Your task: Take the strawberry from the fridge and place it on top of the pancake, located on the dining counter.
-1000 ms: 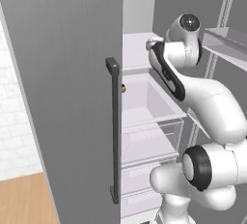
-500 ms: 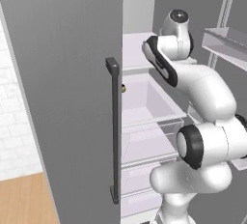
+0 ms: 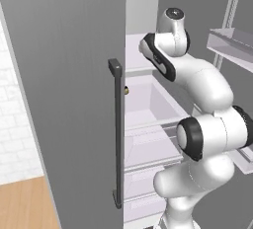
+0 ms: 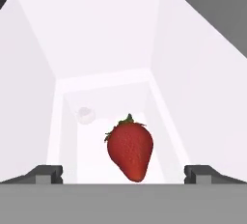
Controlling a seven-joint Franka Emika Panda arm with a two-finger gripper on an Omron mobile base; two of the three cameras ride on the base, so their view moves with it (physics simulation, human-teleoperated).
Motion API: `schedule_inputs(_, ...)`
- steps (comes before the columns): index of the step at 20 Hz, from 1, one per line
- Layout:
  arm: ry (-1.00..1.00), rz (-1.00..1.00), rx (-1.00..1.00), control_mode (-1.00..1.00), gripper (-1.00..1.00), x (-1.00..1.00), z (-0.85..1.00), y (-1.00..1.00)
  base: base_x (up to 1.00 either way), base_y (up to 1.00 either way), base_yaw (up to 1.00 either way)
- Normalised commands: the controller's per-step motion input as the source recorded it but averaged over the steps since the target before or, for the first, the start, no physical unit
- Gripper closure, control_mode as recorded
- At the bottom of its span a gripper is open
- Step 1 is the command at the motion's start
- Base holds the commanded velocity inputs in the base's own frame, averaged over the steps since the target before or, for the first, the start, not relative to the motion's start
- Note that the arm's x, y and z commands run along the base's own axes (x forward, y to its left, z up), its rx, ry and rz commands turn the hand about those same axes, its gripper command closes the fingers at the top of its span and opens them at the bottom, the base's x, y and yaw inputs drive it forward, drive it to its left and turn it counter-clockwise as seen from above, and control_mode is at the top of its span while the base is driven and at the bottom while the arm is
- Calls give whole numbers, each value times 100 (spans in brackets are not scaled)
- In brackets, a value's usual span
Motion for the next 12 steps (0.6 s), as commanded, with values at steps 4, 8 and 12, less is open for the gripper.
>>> schedule_inputs(4,0,0,0,-100,-100,14,-7,0,0,0,0)
schedule_inputs(8,0,0,0,-100,-100,27,-22,-3,0,0,0)
schedule_inputs(12,0,0,0,-100,-100,11,-20,-6,0,0,0)
